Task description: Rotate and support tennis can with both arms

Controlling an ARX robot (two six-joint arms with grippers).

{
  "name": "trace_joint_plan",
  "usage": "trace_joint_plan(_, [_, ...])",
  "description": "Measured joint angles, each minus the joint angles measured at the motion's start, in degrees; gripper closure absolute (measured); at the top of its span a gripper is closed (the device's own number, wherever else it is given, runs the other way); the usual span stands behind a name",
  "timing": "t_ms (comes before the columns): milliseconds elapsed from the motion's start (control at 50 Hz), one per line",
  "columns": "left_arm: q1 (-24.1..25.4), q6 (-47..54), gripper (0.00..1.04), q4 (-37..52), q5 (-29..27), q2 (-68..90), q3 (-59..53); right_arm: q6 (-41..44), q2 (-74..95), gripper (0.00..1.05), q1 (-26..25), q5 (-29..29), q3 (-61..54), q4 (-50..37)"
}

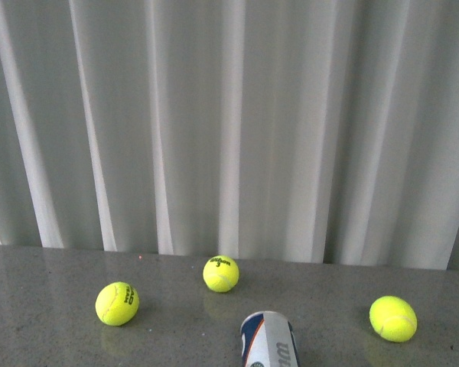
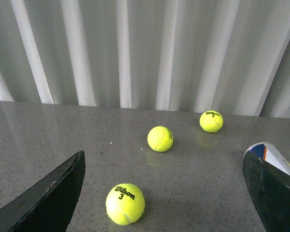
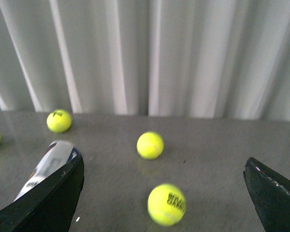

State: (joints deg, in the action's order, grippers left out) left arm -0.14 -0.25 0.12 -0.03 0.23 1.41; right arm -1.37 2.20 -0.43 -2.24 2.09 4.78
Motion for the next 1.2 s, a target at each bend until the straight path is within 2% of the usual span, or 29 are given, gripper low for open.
trace_joint_plan(40, [0.00,0.00,0.07,0.00,0.02,0.00,0.00,-1.55,5.81,0.07,-1.25,-3.02,3.52,6.58])
trace_joint_plan(80, [0.00,0.00,0.07,-0.02,0.02,0.00,0.00,-3.37,14.43,0.07,-1.84,-3.87,6.84,8.13])
trace_joint_plan(220, [0.00,0.00,0.07,-0.04,0.02,0.00,0.00,-7.34,37.42,0.07,3.04,-4.46,15.28,2.23])
trace_joint_plan(480, [0.00,0.00,0.07,-0.04,0.00,0.00,0.00,-15.17,70.90,0.07,11.76,-9.25,30.58,-0.92])
trace_joint_plan(880, [0.00,0.00,0.07,-0.04,0.02,0.00,0.00,-17.55,99.93,0.07,17.73,-9.49,52.00,0.46])
trace_joint_plan(1200, [0.00,0.00,0.07,-0.04,0.02,0.00,0.00,-18.53,110.38,0.07,20.17,-9.53,59.95,1.07])
